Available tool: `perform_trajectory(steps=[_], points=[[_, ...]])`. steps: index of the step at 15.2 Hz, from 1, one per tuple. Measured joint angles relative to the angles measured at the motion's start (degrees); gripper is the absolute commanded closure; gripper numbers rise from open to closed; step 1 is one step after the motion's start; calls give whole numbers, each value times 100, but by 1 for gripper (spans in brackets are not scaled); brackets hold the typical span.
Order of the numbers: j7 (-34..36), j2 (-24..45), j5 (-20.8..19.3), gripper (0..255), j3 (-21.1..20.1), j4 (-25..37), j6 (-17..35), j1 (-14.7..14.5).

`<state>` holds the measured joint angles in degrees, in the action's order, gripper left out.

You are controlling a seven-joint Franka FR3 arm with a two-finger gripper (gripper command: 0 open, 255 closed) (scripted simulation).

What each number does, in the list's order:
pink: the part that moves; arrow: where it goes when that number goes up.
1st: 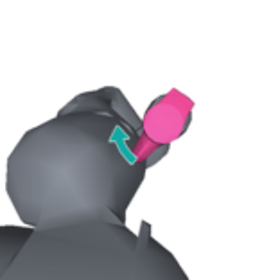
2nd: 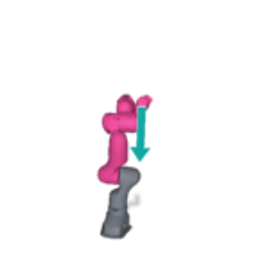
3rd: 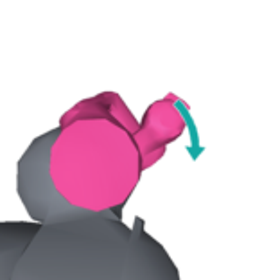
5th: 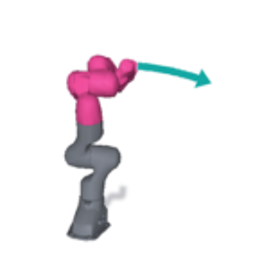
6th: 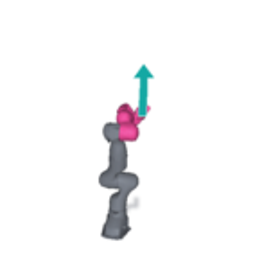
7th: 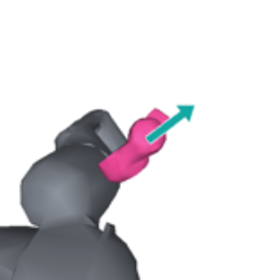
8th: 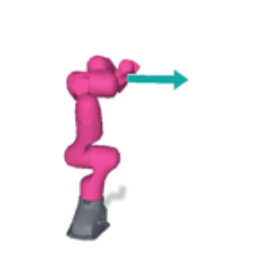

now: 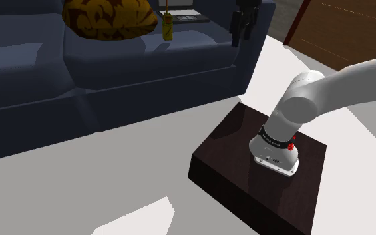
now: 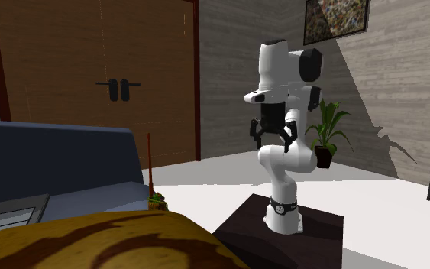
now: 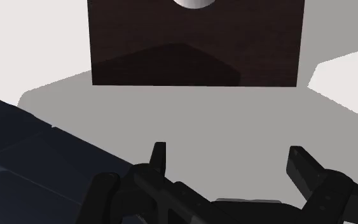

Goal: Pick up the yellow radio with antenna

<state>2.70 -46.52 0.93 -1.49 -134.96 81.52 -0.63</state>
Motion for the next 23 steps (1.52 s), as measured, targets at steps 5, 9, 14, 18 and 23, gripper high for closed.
perform_trajectory(steps=[5, 9, 14, 18, 23], points=[[-189, 535, -84, 0, 140, 261, 398, 27], [-413, 1280, -136, 0, 296, 695, 875, 44], [-742, 2233, -144, 0, 510, 1414, 1321, 65], [-980, 2993, -77, 0, 642, 2072, 1588, 67], [-1312, 4040, 85, 0, 797, 3165, 1735, 98]])
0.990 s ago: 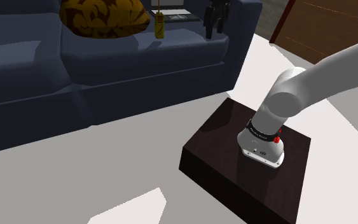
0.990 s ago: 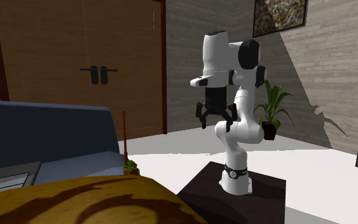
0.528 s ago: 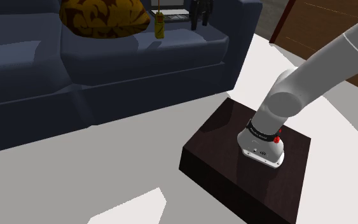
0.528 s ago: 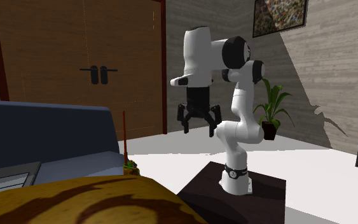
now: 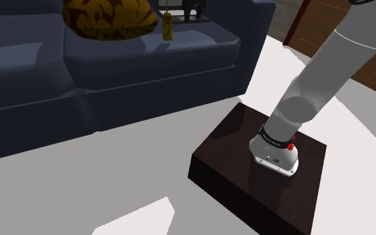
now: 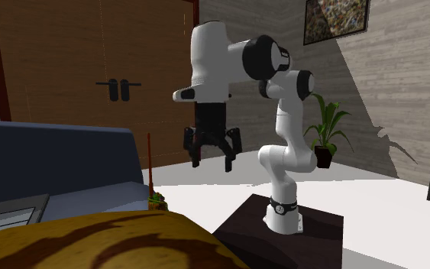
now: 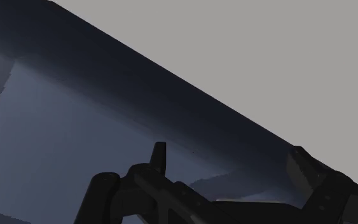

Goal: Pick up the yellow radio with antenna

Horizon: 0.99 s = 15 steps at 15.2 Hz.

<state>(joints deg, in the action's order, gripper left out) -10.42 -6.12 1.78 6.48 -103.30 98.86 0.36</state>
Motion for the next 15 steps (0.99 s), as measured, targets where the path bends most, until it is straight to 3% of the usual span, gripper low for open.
perform_trajectory(steps=[4, 10, 15], points=[[-244, 786, 179, 0, 83, 885, 43, 54], [-524, 2170, 493, 0, 131, 2801, -293, 212], [-586, 2273, 527, 0, 128, 2638, -4, 226]])
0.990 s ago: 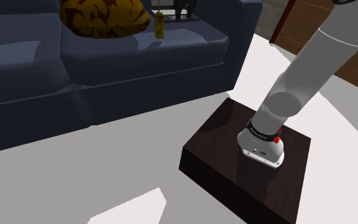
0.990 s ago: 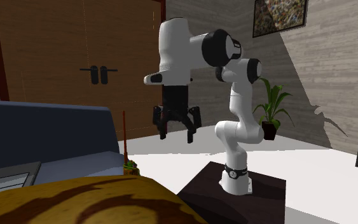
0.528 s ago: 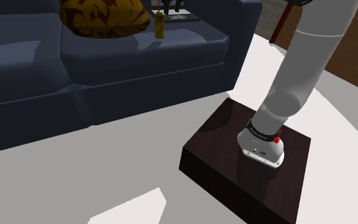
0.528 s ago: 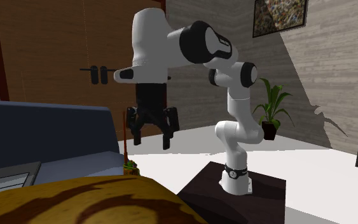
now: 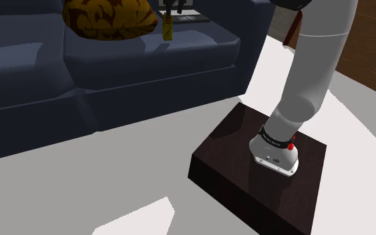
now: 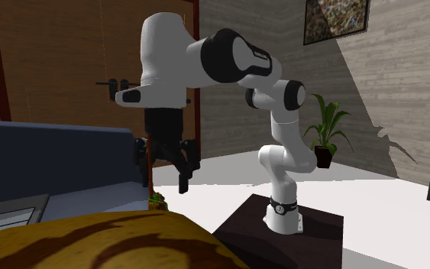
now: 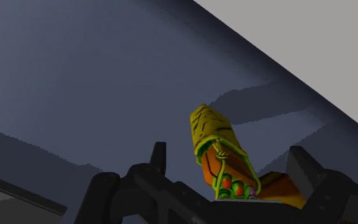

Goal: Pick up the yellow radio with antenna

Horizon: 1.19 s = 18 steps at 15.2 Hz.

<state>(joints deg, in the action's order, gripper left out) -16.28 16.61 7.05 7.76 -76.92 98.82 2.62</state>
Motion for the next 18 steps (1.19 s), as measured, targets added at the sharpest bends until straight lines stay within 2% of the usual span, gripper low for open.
perform_trajectory(steps=[3, 4, 14, 18], points=[[-19, -29, 0, 0, -3, -281, 251, -12], [-21, -31, 0, 255, -3, -303, 271, -12], [-24, -36, 0, 255, -1, -321, 293, -11], [-10, -12, 1, 255, 1, -59, 51, 1]])
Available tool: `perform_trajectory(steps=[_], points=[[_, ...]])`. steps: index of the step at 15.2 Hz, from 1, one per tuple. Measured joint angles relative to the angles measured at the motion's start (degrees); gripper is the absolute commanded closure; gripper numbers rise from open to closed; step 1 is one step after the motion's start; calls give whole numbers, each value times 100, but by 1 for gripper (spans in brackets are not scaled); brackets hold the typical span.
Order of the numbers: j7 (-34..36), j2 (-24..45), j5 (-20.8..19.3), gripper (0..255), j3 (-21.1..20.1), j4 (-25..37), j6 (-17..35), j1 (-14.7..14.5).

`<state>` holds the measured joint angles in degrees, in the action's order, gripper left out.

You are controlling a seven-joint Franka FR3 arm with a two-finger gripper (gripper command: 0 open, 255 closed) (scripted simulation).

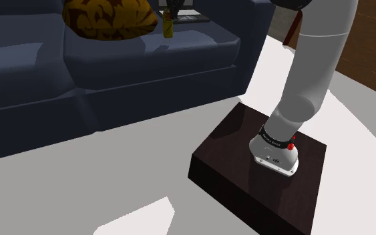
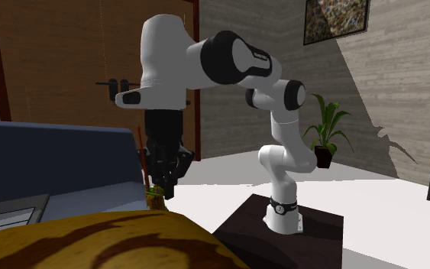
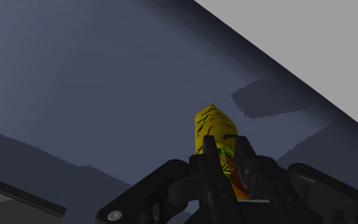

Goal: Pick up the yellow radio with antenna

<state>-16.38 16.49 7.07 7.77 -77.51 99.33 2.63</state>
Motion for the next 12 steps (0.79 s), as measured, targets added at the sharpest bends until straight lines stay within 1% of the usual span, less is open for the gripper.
perform_trajectory(steps=[12], points=[[75, 393, 48, 255, 3, 1489, -1094, 81]])
